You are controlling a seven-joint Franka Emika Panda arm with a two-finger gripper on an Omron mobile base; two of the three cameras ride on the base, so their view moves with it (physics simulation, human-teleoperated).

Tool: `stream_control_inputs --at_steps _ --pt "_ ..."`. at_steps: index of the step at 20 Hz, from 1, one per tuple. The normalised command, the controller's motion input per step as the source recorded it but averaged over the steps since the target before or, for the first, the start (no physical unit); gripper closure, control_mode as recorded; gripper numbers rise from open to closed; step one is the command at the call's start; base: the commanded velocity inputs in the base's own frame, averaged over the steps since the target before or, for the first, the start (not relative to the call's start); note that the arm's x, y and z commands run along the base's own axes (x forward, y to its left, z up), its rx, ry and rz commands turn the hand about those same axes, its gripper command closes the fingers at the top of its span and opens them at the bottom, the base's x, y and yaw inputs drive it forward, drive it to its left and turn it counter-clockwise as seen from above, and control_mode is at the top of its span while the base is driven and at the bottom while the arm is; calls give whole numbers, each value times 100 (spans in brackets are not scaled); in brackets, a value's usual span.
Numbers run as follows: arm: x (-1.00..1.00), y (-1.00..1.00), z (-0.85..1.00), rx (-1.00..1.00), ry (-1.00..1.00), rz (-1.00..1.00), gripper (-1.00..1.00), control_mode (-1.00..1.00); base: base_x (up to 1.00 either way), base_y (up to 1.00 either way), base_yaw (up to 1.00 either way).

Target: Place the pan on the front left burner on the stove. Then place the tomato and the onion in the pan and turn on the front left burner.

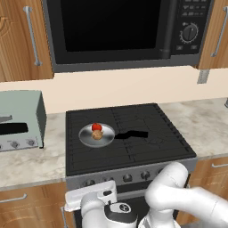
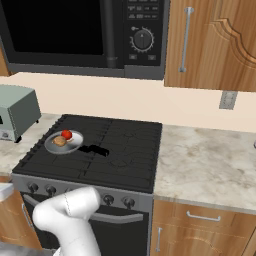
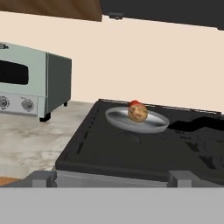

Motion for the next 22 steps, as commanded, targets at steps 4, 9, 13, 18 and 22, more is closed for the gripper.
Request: stream_control_inputs --at_steps 4,9,13,18,22 --pt "0 -27 -18 5 -3 0 -100 -100 0 0 0" --pt "0 -26 -22 7 -1 0 -100 -100 0 0 0" --pt "0 -14 -21 7 0 0 -100 -100 0 0 0" --pt "7 -3 -12 6 0 0 -100 -100 0 0 0" --pt "16 0 -7 5 0 0 -100 -100 0 0 0"
